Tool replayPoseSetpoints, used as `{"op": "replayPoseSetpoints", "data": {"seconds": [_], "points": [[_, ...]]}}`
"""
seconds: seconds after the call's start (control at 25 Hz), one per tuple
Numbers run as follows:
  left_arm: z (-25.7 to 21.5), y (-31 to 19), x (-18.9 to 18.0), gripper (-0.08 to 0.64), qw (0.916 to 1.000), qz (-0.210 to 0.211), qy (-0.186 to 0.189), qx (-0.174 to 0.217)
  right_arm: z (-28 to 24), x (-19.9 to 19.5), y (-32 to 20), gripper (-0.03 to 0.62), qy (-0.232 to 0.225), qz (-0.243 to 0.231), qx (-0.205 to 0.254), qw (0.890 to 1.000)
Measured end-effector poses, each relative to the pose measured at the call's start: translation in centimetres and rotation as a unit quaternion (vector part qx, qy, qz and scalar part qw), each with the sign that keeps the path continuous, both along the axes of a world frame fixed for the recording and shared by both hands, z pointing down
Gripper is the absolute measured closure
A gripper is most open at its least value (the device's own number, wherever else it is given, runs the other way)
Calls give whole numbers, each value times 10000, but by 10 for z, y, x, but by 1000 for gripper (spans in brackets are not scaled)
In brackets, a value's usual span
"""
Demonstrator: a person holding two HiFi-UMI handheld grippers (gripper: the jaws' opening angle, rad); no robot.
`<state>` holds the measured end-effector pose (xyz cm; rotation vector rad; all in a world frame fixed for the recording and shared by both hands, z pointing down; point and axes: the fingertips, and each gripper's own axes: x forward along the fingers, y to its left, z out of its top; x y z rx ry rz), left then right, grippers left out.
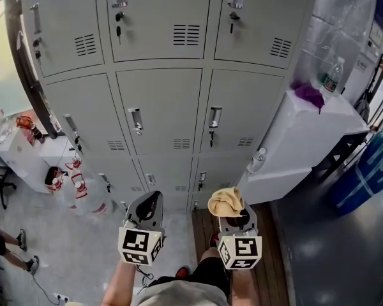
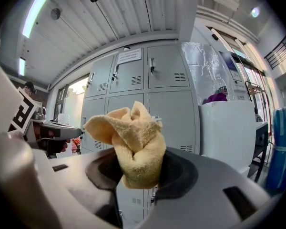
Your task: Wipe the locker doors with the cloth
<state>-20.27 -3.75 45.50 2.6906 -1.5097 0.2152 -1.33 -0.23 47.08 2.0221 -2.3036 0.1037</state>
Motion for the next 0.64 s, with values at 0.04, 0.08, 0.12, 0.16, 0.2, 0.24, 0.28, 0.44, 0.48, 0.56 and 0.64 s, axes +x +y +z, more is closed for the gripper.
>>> {"op": "replayPoseSetpoints", "data": {"seconds": [0.04, 0.08, 0.12, 0.16, 0.2, 0.24, 0.28, 0.44, 0.48, 0.56, 0.64], "points": [[0, 0, 0, 537, 10000, -2, 2, -2, 0, 0, 0, 410, -3, 1, -4, 10000], [0, -1, 0, 537, 10000, -1, 4, -1, 0, 0, 0, 410, -6, 3, -4, 10000], [0, -1, 0, 537, 10000, 1, 4, 1, 0, 0, 0, 410, -8, 5, -1, 10000], [0, -1, 0, 537, 10000, 7, 1, 3, 0, 0, 0, 410, -8, 4, -1, 10000], [0, -1, 1, 537, 10000, 13, -4, 5, 1, 0, 0, 410, -8, 4, -6, 10000], [0, 0, 2, 537, 10000, 21, -8, 7, 2, 1, 1, 410, -6, 7, -12, 10000], [0, 0, 3, 537, 10000, 29, -7, 9, 2, 1, 2, 410, -4, 14, -15, 10000], [-1, 3, 3, 537, 10000, 45, -10, 27, 1, 2, 4, 410, -11, 29, 0, 10000], [-2, 3, 2, 537, 10000, 45, -12, 30, 1, 2, 5, 410, -13, 31, 2, 10000], [-2, 4, 2, 537, 10000, 41, -11, 36, 1, 2, 6, 410, -15, 27, 4, 10000], [-3, 5, 2, 537, 10000, 36, -6, 45, 1, 3, 6, 410, -12, 23, 4, 10000]]}}
